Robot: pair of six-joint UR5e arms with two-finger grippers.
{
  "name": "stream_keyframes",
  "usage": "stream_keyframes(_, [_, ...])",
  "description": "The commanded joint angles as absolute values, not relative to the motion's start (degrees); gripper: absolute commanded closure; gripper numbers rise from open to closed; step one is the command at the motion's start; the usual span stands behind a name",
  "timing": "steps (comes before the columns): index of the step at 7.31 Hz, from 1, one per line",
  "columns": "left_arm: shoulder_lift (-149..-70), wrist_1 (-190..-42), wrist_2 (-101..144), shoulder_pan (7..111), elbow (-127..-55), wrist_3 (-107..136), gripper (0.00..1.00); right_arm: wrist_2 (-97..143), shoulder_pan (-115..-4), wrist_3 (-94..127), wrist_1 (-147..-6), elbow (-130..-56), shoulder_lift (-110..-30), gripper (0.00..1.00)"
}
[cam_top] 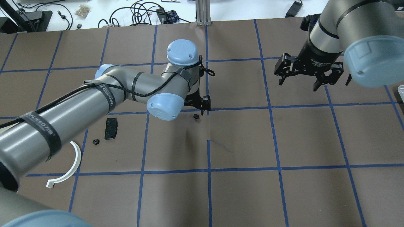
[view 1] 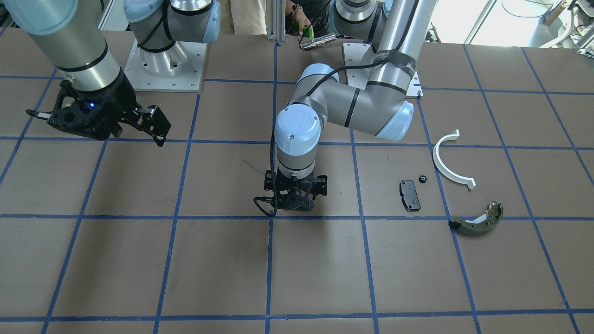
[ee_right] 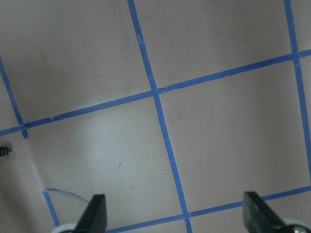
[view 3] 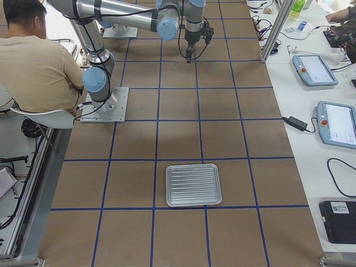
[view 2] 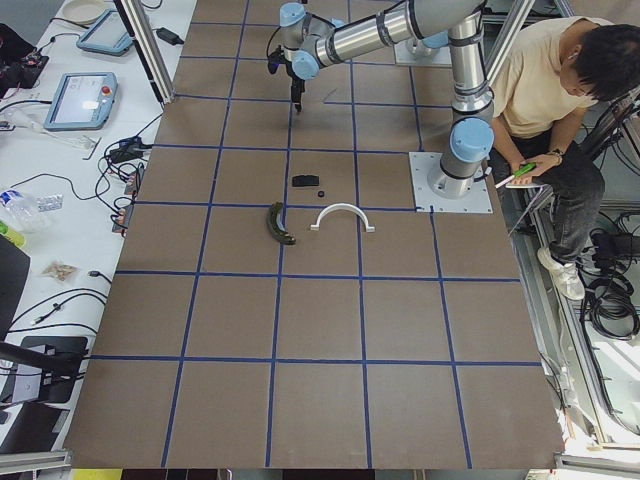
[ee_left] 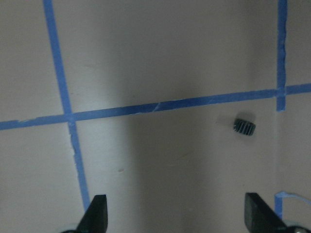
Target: Place bearing gear from tray to pile
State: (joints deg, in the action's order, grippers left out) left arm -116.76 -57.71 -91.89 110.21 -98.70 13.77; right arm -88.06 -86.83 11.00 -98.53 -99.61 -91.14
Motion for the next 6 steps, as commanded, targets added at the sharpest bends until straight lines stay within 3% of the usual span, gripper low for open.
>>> stream_keyframes(1, [-120.4, -53.53, -92.28, 112.06, -98.7, 15.12, 0.0, -88.76, -86.84, 11.08, -96.86, -99.49, -92.99, 0.0])
stream_keyframes(2, [-120.5, -53.53, -92.55, 112.15, -98.7, 14.42, 0.06, -88.77, -86.84, 11.07, -97.03, -99.41, -93.16, 0.0])
stream_keyframes(3, [-120.5, -53.44, -92.55, 112.15, -98.7, 14.24, 0.19, -89.03, -87.01, 11.16, -96.77, -98.27, -92.99, 0.0])
stream_keyframes(4, [-120.67, -53.35, -92.55, 112.15, -98.7, 14.33, 0.24, -88.86, -87.79, 10.81, -96.16, -96.87, -92.73, 0.0])
stream_keyframes(5, [-120.5, -53.35, -92.55, 112.15, -98.61, 14.33, 0.68, -88.94, -89.11, 10.55, -96.15, -96.51, -92.64, 0.0])
stream_keyframes(6, [-120.5, -53.35, -92.55, 112.06, -98.44, 14.33, 1.0, -88.86, -89.21, 10.11, -95.46, -97.11, -92.81, 0.0])
